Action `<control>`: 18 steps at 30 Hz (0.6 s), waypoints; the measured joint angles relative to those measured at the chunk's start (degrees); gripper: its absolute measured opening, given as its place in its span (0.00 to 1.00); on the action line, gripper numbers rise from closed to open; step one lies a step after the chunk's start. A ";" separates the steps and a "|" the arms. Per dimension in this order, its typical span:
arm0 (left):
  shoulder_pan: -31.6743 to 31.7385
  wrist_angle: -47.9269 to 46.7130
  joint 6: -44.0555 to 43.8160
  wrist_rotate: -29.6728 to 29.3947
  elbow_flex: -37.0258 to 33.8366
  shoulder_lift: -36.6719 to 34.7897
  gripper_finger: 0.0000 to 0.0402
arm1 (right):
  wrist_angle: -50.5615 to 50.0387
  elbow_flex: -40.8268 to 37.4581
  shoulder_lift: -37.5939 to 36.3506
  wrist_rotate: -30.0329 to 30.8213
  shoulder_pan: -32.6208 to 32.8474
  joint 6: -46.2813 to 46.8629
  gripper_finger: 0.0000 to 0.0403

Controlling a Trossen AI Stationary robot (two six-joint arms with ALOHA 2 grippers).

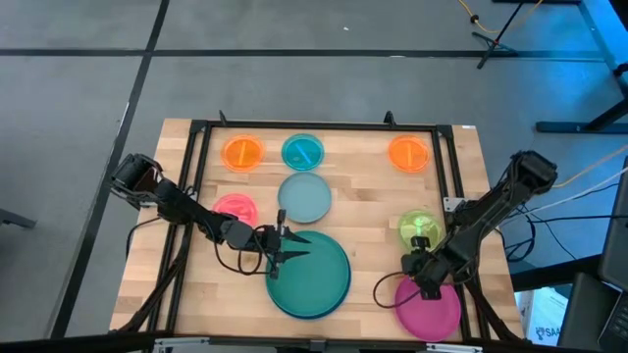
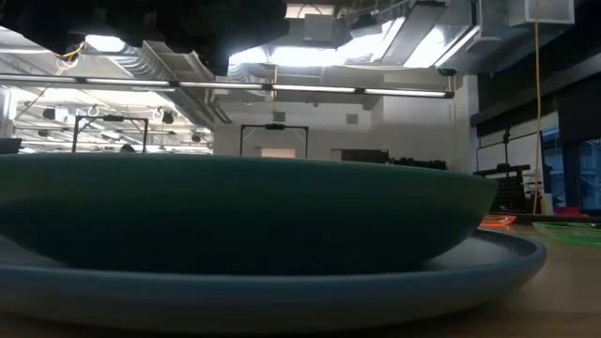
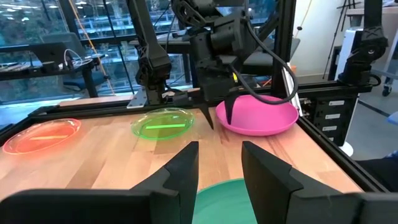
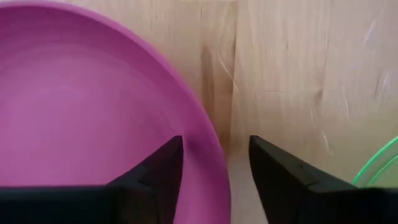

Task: Stack plastic plates
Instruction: Stack the pink plate on the dark green plate

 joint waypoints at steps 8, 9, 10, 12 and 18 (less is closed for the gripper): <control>0.00 -0.01 -0.02 -0.98 0.02 0.00 0.29 | 0.13 0.02 0.77 -1.09 -0.04 -1.85 0.14; 0.00 -0.02 -0.02 -0.98 0.02 0.00 0.29 | 0.21 0.04 0.75 -1.11 -0.04 -2.52 0.10; 0.00 -0.02 -0.01 -0.98 0.02 0.00 0.29 | 0.31 0.08 0.75 -1.18 -0.04 -2.84 0.07; 0.00 -0.02 -0.01 -0.99 0.02 0.00 0.29 | 0.54 0.11 0.69 -1.45 -0.08 -2.97 0.03; 0.07 0.00 0.00 -1.01 0.02 0.00 0.29 | 0.04 0.00 -0.78 -1.44 -0.09 -3.21 0.04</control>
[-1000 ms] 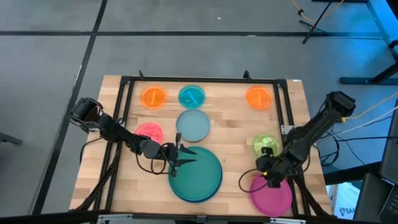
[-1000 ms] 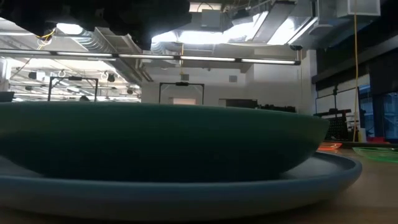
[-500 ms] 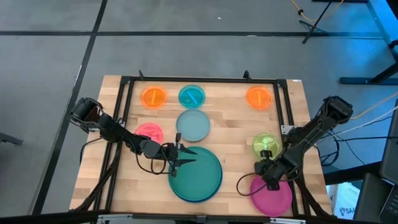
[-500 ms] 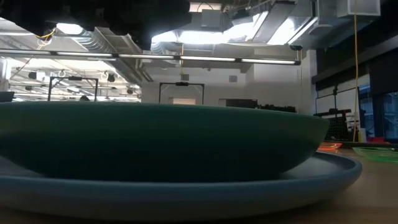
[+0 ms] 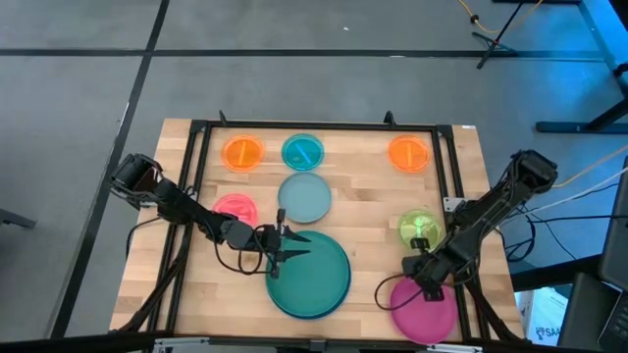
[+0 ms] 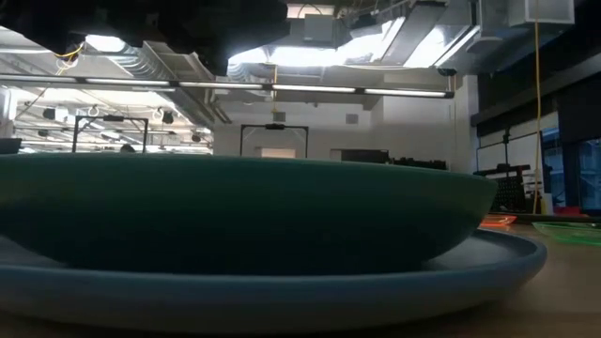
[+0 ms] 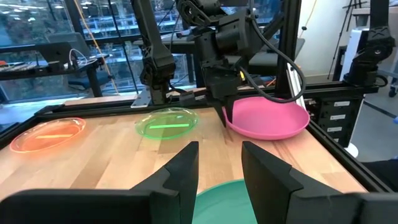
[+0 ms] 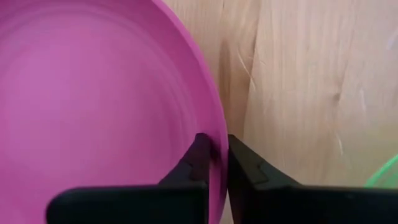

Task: Stack plastic plates
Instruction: Stack the pink plate on the dark green plate

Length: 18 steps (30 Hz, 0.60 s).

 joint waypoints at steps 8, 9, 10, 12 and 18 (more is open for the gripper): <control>0.06 -0.07 0.00 -0.02 0.02 0.00 0.29 | 3.40 -0.02 -5.36 1.30 -5.22 0.24 0.01; 0.06 -0.07 0.00 -0.02 0.02 0.00 0.29 | 4.40 -0.02 -5.98 1.36 -6.41 0.18 0.01; 0.06 -0.09 0.00 -0.04 0.02 0.00 0.29 | 5.24 -0.02 -6.56 1.45 -7.66 0.04 0.01; 0.06 -0.11 0.00 -0.05 0.02 0.00 0.29 | 6.64 -0.02 -7.62 1.47 -10.09 0.02 0.01; 0.08 -0.07 0.00 -0.04 0.02 0.00 0.29 | 11.73 -0.02 -8.90 1.28 -17.31 -0.98 0.01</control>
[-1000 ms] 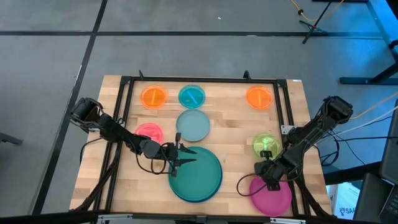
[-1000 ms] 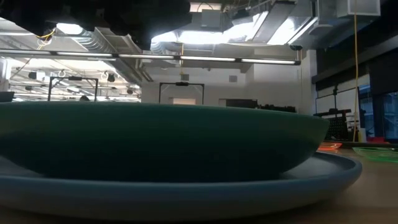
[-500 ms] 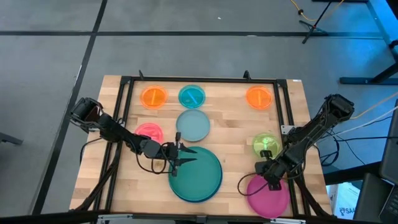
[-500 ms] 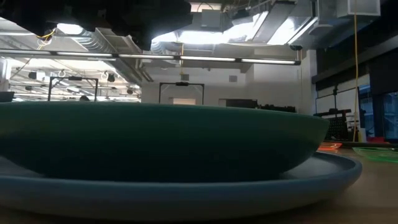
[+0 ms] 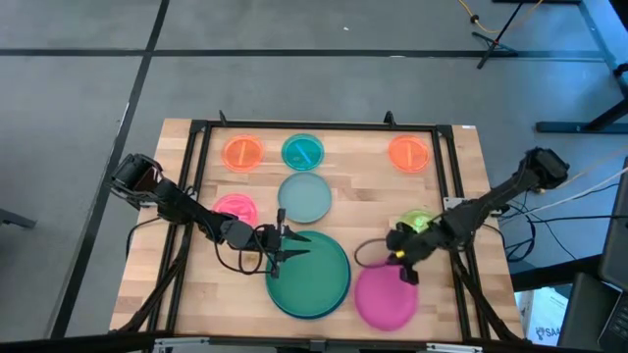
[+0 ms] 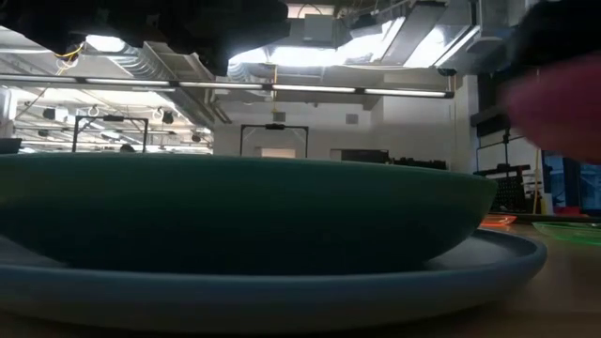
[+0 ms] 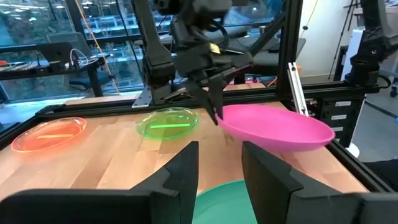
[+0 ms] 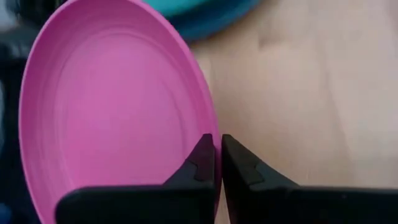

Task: Stack plastic plates
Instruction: Stack the pink plate on the dark green plate

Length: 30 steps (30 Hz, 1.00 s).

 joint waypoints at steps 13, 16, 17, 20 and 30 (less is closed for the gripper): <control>0.01 0.61 -2.47 0.00 0.00 0.00 0.29 | 10.23 0.00 -0.04 4.81 -12.13 -4.53 0.01; 0.22 0.68 -2.49 0.00 0.00 0.00 0.29 | 15.45 0.00 -0.04 5.37 -13.48 -7.02 0.00; 0.31 0.68 -2.59 -0.01 0.00 0.00 0.29 | 17.05 0.00 -0.04 5.98 -13.75 -7.97 0.00; 0.51 0.68 -3.40 0.00 0.00 0.00 0.29 | 21.01 0.00 -0.04 8.83 -13.95 -11.84 0.01; 0.28 11.77 0.09 0.02 0.02 0.02 0.29 | 29.79 0.02 6.14 9.87 -13.86 -15.40 0.01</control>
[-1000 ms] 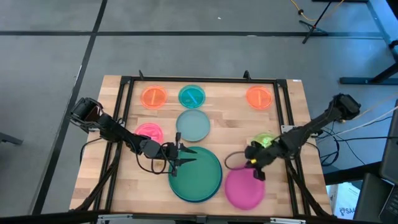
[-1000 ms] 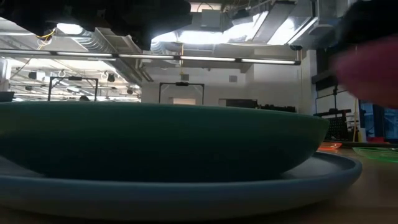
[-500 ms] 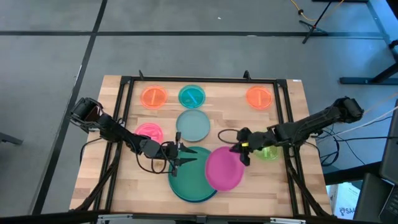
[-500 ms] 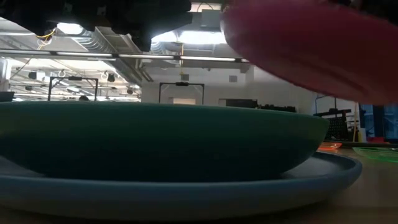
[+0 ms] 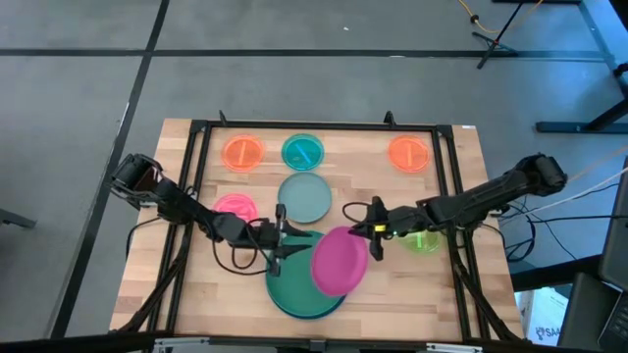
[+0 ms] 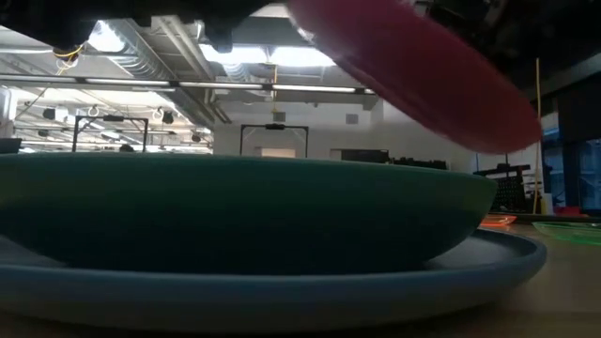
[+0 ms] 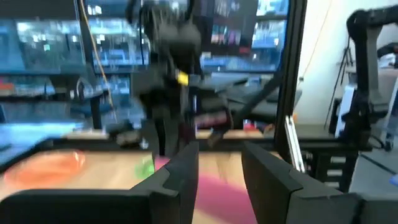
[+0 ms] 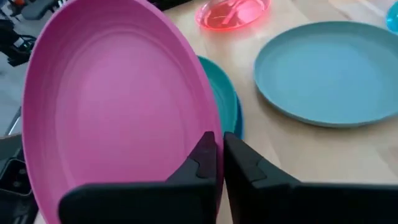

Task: Stack plastic plates
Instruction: Stack the pink plate on the dark green plate

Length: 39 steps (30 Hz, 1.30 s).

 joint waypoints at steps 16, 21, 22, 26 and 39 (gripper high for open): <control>-0.10 -0.88 0.39 0.48 0.03 0.00 0.29 | 24.73 0.02 17.70 -2.38 -4.61 -1.25 0.01; -0.10 -1.17 0.39 0.48 0.03 0.00 0.29 | 27.21 0.05 19.50 -2.79 -4.46 -1.24 0.01; -0.10 -1.21 0.39 0.48 0.03 0.00 0.29 | 27.26 0.05 19.85 -2.79 -4.43 -1.27 0.01; -0.10 -1.36 0.39 0.48 0.03 0.00 0.29 | 27.63 0.05 21.66 -2.74 -4.42 -1.21 0.01; -0.10 -1.91 0.11 0.47 -0.02 0.00 0.29 | 33.13 0.07 26.42 -6.20 -4.46 -2.35 0.23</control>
